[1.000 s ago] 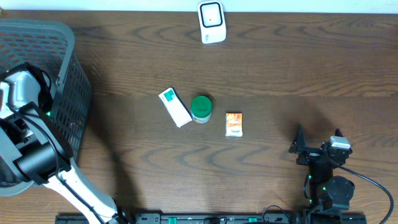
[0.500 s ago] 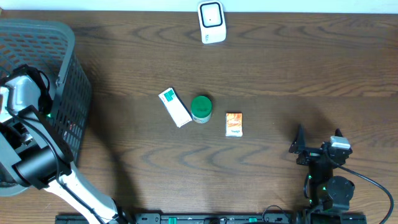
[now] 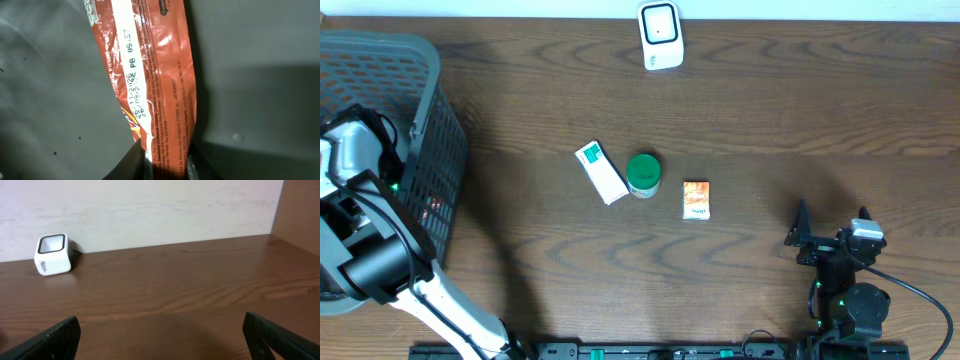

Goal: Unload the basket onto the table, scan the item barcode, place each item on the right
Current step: 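Lift the red snack bar and swing it past the scanner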

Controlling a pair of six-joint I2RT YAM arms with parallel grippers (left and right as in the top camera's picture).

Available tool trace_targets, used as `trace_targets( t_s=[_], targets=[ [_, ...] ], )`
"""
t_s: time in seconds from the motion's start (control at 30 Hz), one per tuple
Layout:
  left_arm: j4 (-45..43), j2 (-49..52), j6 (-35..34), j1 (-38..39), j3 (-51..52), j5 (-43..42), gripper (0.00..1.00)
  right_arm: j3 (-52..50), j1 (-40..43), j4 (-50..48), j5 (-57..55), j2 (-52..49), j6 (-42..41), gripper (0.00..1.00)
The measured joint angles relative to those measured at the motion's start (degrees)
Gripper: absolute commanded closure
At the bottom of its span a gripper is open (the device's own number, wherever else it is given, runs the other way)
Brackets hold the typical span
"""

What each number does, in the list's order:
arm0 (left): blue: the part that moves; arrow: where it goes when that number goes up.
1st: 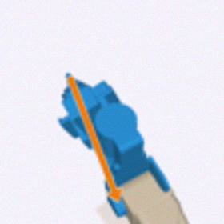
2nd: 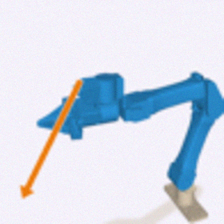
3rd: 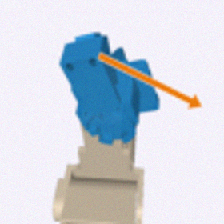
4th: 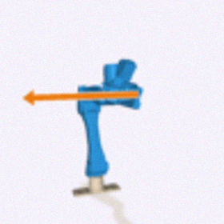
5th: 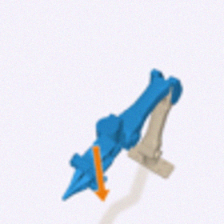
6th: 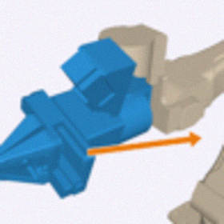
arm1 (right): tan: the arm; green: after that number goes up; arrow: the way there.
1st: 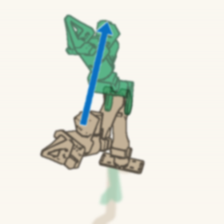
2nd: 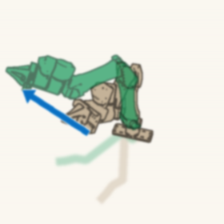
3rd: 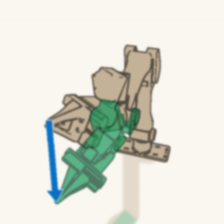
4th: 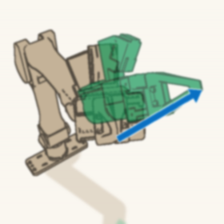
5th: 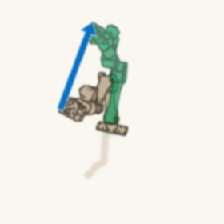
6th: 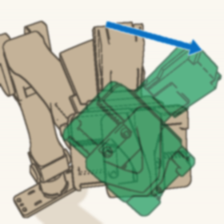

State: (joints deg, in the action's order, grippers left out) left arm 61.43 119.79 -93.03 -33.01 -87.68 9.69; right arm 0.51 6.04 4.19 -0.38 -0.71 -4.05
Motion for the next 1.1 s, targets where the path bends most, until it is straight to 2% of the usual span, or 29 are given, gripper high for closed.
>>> trace_targets(
  t_s=[0.2, 0.33, 0.47, 0.6, 0.7, 0.87, 0.97, 1.1],
  targets=[
    [-1.1, -0.1, 5.7, -2.5, -5.2, -11.8, 0.93, 0.0, 0.0, 0.0, 0.0, 0.0, 0.0, 0.01],
    [-7.0, -3.3, 8.5, -4.9, -10.5, -24.1, 0.92, 0.0, 0.0, 0.0, 0.0, 0.0, 0.0, 0.01],
    [-19.6, -12.5, 9.7, -7.6, -13.8, -36.4, 0.87, 0.0, 0.0, 0.0, 0.0, 0.0, 0.0, 0.01],
    [-37.0, -23.7, 10.2, -8.9, -15.2, -44.7, 0.85, 0.0, 0.0, 0.0, 0.0, 0.0, 0.0, 0.01],
    [-41.6, -32.5, 10.8, -8.2, -15.8, -48.2, 0.85, 0.0, 0.0, 0.0, 0.0, 0.0, 0.0, 0.01],
    [-41.5, -42.4, 14.6, -0.7, -15.9, -51.0, 0.85, 0.0, 0.0, 0.0, 0.0, 0.0, 0.0, 0.01],
    [-39.9, -44.4, 19.9, 9.0, -15.9, -52.6, 0.85, 0.0, 0.0, 0.0, 0.0, 0.0, 0.0, 0.01],
    [-31.7, -44.1, 28.5, 24.5, -16.0, -52.6, 0.85, 0.0, 0.0, 0.0, 0.0, 0.0, 0.0, 0.01]
  ],
)
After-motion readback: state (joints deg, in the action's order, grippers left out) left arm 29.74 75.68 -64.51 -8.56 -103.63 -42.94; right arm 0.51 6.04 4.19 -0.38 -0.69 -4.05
